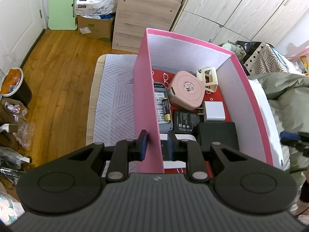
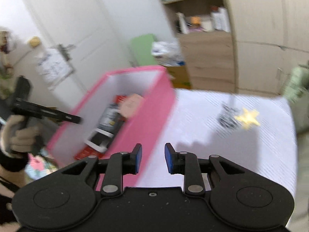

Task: Organize rigid objects

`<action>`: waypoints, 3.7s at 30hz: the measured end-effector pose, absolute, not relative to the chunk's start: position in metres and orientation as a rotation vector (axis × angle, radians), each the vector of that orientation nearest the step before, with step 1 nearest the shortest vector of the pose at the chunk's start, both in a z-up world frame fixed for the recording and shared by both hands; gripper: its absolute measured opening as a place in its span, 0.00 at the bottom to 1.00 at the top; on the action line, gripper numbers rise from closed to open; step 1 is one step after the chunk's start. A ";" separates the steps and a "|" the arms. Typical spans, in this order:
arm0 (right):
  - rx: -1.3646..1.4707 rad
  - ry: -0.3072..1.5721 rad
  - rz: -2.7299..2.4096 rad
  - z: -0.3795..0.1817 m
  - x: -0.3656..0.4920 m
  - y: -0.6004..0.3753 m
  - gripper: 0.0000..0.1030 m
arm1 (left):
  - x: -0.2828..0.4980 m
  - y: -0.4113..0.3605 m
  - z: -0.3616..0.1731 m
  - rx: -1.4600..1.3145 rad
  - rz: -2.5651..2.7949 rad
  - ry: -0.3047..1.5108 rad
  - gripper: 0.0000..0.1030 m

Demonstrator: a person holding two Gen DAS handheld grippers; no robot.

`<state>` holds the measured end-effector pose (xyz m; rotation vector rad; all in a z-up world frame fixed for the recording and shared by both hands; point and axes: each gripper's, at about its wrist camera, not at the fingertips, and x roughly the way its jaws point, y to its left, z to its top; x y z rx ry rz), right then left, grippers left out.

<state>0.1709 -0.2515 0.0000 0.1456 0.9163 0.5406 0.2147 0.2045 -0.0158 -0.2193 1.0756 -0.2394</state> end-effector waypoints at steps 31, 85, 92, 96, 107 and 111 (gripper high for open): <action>0.238 0.720 0.754 0.021 0.206 -0.230 0.06 | 0.217 0.199 -0.014 -0.206 -0.206 1.087 0.19; 0.145 0.859 0.752 0.026 0.250 -0.122 0.17 | 0.213 0.207 -0.019 -0.218 -0.257 1.065 0.21; 0.273 0.944 0.674 0.025 0.213 -0.190 0.19 | 0.213 0.203 -0.017 -0.201 -0.251 1.066 0.21; 0.255 0.939 0.557 0.014 0.191 -0.221 0.23 | 0.212 0.196 -0.016 -0.161 -0.238 1.061 0.21; -0.029 0.969 0.214 -0.055 0.163 -0.254 0.43 | 0.208 0.173 -0.011 -0.003 -0.190 1.057 0.21; -0.105 0.976 0.197 -0.072 0.166 -0.255 0.46 | 0.208 0.171 -0.011 0.013 -0.177 1.068 0.21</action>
